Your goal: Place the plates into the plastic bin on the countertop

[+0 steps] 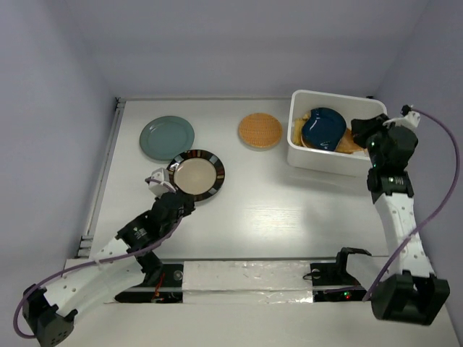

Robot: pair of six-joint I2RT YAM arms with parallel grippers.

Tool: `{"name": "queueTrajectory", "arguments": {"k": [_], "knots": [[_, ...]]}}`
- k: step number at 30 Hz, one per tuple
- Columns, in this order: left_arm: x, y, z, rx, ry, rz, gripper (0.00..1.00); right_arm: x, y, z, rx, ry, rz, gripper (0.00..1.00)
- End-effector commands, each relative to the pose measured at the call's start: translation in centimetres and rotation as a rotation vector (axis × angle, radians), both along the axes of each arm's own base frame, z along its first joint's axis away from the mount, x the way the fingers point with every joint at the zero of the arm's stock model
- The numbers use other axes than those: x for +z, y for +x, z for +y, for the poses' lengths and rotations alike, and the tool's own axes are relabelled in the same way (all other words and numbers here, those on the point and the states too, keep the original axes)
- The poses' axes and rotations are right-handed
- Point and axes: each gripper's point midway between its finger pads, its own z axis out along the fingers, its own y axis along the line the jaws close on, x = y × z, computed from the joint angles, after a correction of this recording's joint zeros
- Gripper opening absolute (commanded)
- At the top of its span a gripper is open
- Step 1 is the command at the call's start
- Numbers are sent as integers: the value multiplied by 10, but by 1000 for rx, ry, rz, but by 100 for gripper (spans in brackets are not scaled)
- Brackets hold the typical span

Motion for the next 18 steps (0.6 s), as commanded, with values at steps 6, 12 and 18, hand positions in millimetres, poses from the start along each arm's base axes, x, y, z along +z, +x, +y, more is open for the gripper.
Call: {"name": "queueTrajectory", "arguments": {"k": [6, 12, 18], "knots": [[-41, 15, 35, 224, -70, 82, 5, -6, -58, 97, 361, 115, -162, 0], [-57, 26, 57, 300, -113, 117, 58, -42, -102, 171, 629, 181, -134, 15], [-82, 39, 70, 327, -168, 180, 65, -67, -124, 194, 740, 191, -110, 32]]}}
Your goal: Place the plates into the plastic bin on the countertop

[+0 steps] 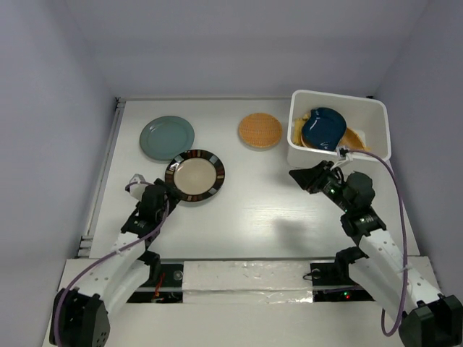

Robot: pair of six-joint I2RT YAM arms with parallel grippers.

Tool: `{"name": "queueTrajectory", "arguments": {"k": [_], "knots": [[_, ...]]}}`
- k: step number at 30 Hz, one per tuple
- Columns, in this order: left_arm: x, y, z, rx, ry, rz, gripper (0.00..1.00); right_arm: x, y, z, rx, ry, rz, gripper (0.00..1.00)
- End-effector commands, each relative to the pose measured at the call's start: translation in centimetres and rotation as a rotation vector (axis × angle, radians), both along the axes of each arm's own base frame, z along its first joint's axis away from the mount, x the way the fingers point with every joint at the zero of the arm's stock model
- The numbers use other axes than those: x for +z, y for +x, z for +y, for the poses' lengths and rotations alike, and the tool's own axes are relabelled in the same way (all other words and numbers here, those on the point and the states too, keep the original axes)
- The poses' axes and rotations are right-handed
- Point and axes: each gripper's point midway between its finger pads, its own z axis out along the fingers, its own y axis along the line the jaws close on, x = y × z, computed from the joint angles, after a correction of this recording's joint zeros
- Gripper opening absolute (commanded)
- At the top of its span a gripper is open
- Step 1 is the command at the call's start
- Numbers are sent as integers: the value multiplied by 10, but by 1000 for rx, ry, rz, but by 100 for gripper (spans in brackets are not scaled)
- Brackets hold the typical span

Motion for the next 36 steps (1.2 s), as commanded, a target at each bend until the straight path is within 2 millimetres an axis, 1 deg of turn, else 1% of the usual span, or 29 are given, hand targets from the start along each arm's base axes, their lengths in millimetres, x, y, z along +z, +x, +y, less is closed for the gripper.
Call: {"name": "queueTrajectory", "arguments": {"k": [1, 2, 3, 6, 8, 11, 14, 15, 17, 19, 24, 29, 30, 31, 35, 36], "knots": [[-5, 11, -14, -52, -78, -18, 65, 17, -11, 11, 76, 24, -100, 32], [-7, 13, -13, -47, -83, -13, 65, 16, -12, 12, 83, 19, -104, 32], [-6, 19, -16, -49, -92, -20, 65, 14, -13, 12, 89, 14, -104, 32], [-6, 28, -24, -59, -125, -31, 63, 9, -15, 14, 108, 4, -105, 32], [-8, 31, -26, -60, -141, -33, 61, 7, -17, 16, 122, 6, -107, 32], [-17, 33, -27, -47, -168, -34, 58, 3, -15, 17, 126, 5, -102, 32], [-14, 39, -23, -21, -173, -64, 53, -1, -13, 17, 120, 2, -93, 32], [-13, 41, -23, -18, -174, -73, 49, -2, -12, 17, 122, 0, -91, 32], [-12, 43, -23, -15, -176, -83, 45, -4, -12, 18, 124, -2, -85, 32], [-12, 45, -24, -20, -176, -85, 41, -3, -12, 18, 127, 2, -82, 32], [-10, 51, -29, -30, -203, -101, 40, 6, -12, 18, 122, 10, -93, 32], [-9, 47, -30, -27, -228, -115, 40, 15, -13, 16, 111, 5, -102, 32], [-6, 47, -31, -33, -240, -130, 40, 17, -13, 15, 109, 6, -105, 32], [-8, 43, -35, -43, -260, -121, 36, 19, -13, 15, 106, 10, -109, 32], [-10, 37, -39, -53, -296, -108, 30, 25, -12, 14, 97, 11, -112, 32], [-8, 37, -40, -55, -306, -115, 29, 26, -12, 14, 96, 11, -114, 32]]}}
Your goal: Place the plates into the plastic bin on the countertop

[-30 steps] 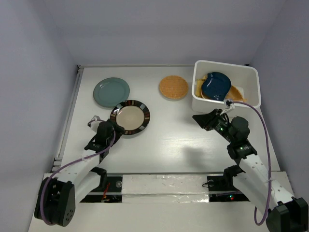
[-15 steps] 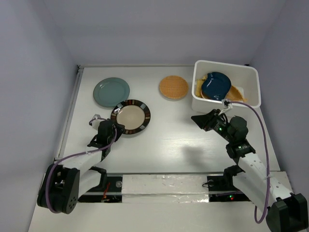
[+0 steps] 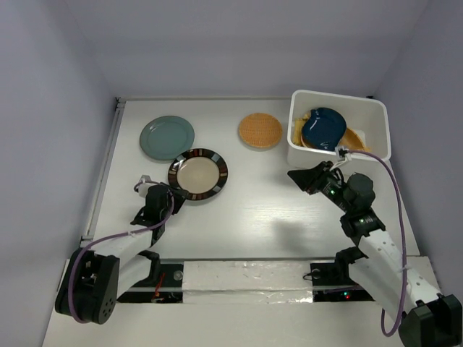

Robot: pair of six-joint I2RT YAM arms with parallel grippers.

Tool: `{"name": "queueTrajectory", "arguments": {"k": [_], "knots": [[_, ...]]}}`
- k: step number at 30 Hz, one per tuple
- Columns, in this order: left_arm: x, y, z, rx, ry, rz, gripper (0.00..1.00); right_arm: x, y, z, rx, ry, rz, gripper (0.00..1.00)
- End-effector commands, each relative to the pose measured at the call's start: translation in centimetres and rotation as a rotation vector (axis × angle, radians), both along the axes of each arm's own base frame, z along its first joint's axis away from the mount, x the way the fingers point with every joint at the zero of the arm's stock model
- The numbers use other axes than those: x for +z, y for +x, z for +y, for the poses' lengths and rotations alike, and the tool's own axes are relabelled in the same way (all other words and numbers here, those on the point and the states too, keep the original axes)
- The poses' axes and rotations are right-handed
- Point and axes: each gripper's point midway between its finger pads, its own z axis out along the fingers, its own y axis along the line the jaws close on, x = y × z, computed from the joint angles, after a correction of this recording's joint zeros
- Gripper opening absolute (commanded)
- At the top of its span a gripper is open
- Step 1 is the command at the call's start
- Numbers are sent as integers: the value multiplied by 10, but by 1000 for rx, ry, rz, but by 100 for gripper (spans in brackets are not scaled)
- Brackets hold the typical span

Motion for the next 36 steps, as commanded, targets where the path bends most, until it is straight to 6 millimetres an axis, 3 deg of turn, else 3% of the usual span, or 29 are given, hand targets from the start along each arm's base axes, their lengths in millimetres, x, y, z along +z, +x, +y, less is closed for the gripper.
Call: {"name": "queueTrajectory", "arguments": {"k": [1, 3, 9, 17, 24, 27, 31, 33, 36], "knots": [[20, 5, -10, -21, -80, -74, 28, 30, 1, 1, -3, 12, -81, 32], [19, 5, -14, -37, -94, -69, 29, 31, 1, 1, -4, 13, -80, 32], [14, 1, -25, -73, -151, -48, 43, 31, 1, 5, 13, 25, -68, 32], [4, -10, -35, -68, -223, -27, 38, 31, 1, 4, 5, 16, -76, 32], [-7, -3, -37, -3, -285, -27, 34, 30, 1, 6, 17, 8, -79, 32], [-18, -1, -29, 50, -274, -22, 36, 29, -1, 8, 33, 2, -76, 32], [-18, 6, -27, 67, -277, -42, 36, 26, -2, 8, 34, -8, -73, 32], [-20, 7, -26, 73, -275, -42, 32, 26, -2, 8, 33, -8, -71, 32], [-21, 5, -28, 64, -280, -44, 5, 29, -3, 8, 37, -6, -75, 32]]}}
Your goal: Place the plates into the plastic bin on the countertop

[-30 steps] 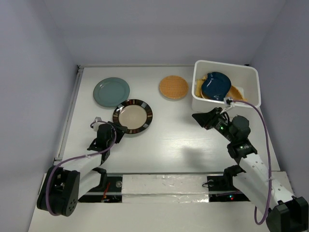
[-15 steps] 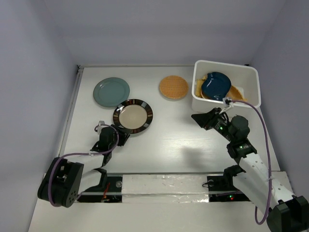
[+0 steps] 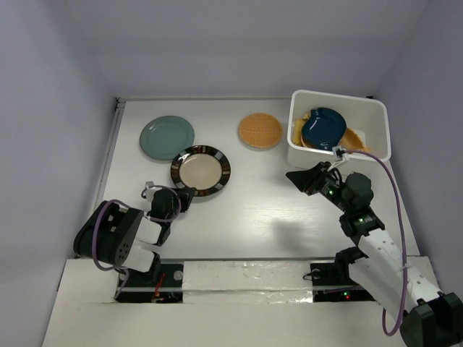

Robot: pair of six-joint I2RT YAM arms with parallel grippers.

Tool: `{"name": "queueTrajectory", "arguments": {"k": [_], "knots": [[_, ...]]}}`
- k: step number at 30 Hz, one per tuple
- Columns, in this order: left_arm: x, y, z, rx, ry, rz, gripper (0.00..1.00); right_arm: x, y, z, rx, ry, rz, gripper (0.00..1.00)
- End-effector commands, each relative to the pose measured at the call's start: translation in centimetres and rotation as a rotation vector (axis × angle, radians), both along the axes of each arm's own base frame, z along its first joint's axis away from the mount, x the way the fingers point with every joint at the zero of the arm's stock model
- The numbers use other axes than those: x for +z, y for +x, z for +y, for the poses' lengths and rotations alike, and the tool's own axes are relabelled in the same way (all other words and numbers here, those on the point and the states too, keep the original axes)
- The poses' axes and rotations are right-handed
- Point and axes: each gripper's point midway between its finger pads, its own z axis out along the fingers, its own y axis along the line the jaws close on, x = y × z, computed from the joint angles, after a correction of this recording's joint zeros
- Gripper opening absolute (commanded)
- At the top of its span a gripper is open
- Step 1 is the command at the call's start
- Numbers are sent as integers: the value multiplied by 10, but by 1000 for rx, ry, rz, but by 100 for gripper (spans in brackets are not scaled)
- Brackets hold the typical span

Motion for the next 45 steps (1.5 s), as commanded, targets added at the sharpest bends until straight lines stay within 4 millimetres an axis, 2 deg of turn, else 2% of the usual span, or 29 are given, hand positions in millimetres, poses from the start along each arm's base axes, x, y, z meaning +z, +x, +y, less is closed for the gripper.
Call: {"name": "queueTrajectory", "arguments": {"k": [1, 3, 4, 7, 9, 10, 12, 13, 14, 15, 16, 18, 19, 20, 21, 23, 28, 32, 36, 43, 45], "knots": [[-7, -11, 4, -2, 16, -4, 0, 31, -3, 4, 24, 9, -87, 32], [-6, -13, 3, -5, 4, -12, 0, 31, -4, 3, 21, 5, -85, 32], [-15, -26, 6, -12, 9, 17, 0, 31, -4, 3, 21, 4, -84, 32], [-16, -37, 7, -26, 4, 22, 0, 25, -6, 2, 22, -6, -68, 32], [-12, -42, 1, -62, 11, 8, 0, 19, -8, 4, 30, -18, -53, 36], [-9, -45, -5, -95, 2, 8, 0, 16, -9, 6, 38, -22, -46, 39], [1, -50, -15, -149, 7, -15, 0, 5, -9, 7, 29, -39, -17, 54], [10, -48, -20, -170, 2, -39, 0, 3, -11, 10, 42, -41, -9, 60], [23, -50, -27, -206, 7, -79, 0, 0, -11, 12, 42, -44, 0, 72], [33, -47, -27, -200, 2, -104, 0, -3, -12, 15, 47, -46, 8, 76], [52, -41, -30, -211, 20, -156, 0, -4, -12, 18, 53, -45, 13, 80], [86, -40, -34, -227, 22, -249, 0, -3, -15, 30, 71, -41, 12, 90], [105, -38, -36, -234, 16, -295, 0, -9, -14, 34, 74, -50, 32, 94], [116, -39, -37, -242, 6, -323, 0, -8, -15, 41, 78, -47, 30, 99], [130, -42, -38, -247, -13, -365, 0, -6, -15, 46, 86, -43, 30, 100], [140, -46, -43, -277, -43, -384, 0, -9, -10, 53, 88, -34, 43, 100], [150, -60, -58, -376, -119, -416, 0, -11, 4, 63, 81, -26, 54, 100], [159, -69, -68, -441, -134, -450, 0, -23, 14, 69, 75, -22, 84, 100], [174, -75, -71, -475, -122, -508, 0, -50, 21, 85, 102, -26, 151, 100], [191, -85, -76, -530, -117, -586, 0, -80, 31, 84, 40, -35, 227, 100], [192, -87, -78, -550, -103, -603, 0, -79, 30, 89, 64, -22, 221, 100]]}}
